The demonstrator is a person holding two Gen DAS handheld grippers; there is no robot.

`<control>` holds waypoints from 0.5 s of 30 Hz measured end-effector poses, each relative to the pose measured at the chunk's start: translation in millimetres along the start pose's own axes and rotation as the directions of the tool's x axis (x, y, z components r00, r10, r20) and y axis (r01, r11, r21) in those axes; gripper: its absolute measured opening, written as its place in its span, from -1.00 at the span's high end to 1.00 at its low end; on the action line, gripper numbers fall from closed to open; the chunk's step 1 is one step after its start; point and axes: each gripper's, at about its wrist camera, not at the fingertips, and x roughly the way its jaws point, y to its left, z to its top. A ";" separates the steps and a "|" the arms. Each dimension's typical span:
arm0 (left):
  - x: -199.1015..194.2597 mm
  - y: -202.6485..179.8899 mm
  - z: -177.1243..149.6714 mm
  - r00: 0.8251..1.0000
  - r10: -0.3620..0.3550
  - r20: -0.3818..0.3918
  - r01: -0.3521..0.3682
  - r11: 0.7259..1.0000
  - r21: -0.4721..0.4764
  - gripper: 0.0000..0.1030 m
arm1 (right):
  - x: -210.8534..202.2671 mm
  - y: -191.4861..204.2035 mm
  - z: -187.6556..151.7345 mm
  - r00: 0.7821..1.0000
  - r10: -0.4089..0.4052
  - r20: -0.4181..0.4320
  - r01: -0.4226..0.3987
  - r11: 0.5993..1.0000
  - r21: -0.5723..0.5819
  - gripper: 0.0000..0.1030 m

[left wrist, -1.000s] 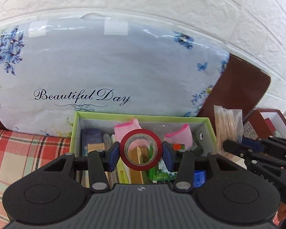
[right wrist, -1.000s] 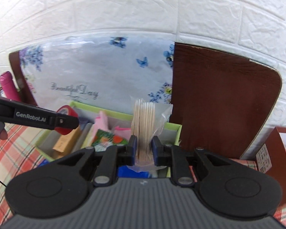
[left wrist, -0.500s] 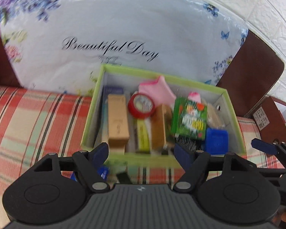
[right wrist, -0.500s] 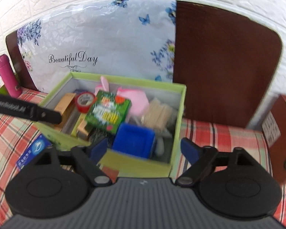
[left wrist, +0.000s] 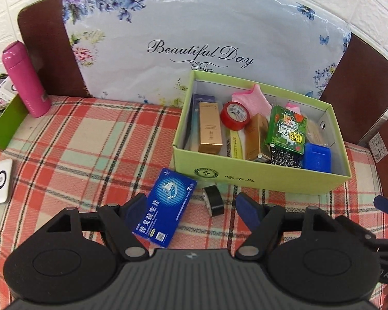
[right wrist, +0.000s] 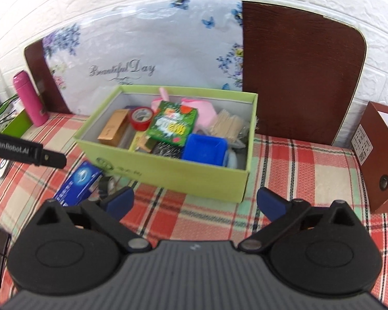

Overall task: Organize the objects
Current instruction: 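Grasp the blue medicine box with left gripper while right grasps black tape roll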

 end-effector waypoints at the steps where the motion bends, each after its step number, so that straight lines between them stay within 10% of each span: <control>1: -3.9 1.7 -2.4 1.000 0.005 0.001 -0.005 1.000 -0.002 -0.53 | -3.3 2.3 -3.1 1.000 0.002 0.000 -0.002 1.000 -0.003 -1.00; 15: -30.9 37.8 -40.0 0.995 0.095 -0.026 -0.097 0.993 -0.060 -0.53 | -27.6 25.8 -38.5 0.999 0.035 -0.040 -0.036 0.999 -0.016 -1.00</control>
